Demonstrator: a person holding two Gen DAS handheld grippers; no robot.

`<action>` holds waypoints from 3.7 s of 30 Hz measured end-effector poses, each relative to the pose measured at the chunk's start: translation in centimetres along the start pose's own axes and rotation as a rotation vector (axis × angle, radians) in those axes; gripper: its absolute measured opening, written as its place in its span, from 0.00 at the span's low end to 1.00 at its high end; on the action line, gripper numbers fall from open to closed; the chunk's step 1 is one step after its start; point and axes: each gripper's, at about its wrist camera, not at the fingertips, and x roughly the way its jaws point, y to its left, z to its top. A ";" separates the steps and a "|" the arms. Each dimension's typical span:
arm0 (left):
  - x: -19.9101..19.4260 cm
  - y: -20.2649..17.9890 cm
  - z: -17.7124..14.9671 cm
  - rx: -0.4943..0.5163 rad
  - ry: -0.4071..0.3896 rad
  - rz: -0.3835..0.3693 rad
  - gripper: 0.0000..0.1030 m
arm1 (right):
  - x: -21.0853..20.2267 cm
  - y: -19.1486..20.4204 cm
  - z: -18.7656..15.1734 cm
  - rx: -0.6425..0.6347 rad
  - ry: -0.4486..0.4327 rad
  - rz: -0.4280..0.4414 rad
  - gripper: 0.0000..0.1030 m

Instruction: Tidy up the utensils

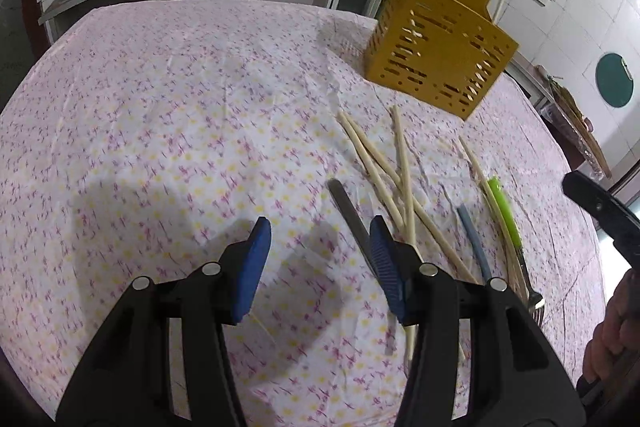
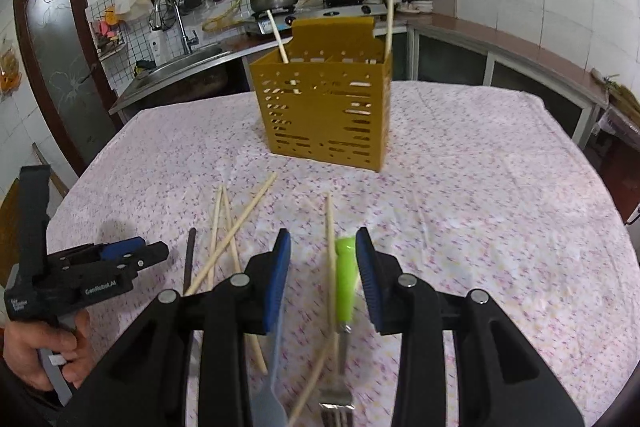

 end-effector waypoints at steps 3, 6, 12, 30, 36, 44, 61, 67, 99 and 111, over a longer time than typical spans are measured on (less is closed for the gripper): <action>0.0 0.9 0.6 0.000 -0.004 0.013 0.48 | 1.6 0.9 0.8 0.000 0.025 0.013 0.34; 0.3 1.9 1.4 0.002 -0.002 0.023 0.48 | 3.4 2.1 1.7 0.000 0.048 0.024 0.34; 0.6 3.9 3.7 0.000 -0.020 0.039 0.48 | 7.4 4.4 3.2 0.004 0.095 0.016 0.34; 3.0 2.1 3.1 0.037 0.052 -0.067 0.48 | 17.1 7.2 3.9 -0.021 0.259 -0.038 0.11; 3.4 -0.3 2.6 0.074 0.072 -0.086 0.48 | 16.7 6.1 4.0 -0.023 0.263 -0.029 0.06; 5.1 -2.4 2.3 0.109 0.084 -0.019 0.29 | 16.1 4.7 3.8 -0.012 0.254 0.000 0.06; 2.1 -1.8 2.9 0.074 -0.002 -0.014 0.02 | 13.4 3.8 4.6 0.007 0.195 0.049 0.06; 0.2 -2.0 3.8 0.071 -0.038 -0.034 0.02 | 11.3 3.1 5.7 0.026 0.135 0.079 0.06; -9.4 -4.1 5.5 0.126 -0.236 -0.073 0.02 | -4.1 2.7 8.9 0.000 -0.231 0.147 0.06; -11.6 -4.7 6.2 0.142 -0.277 -0.069 0.01 | -7.0 2.3 9.1 -0.011 -0.294 0.122 0.06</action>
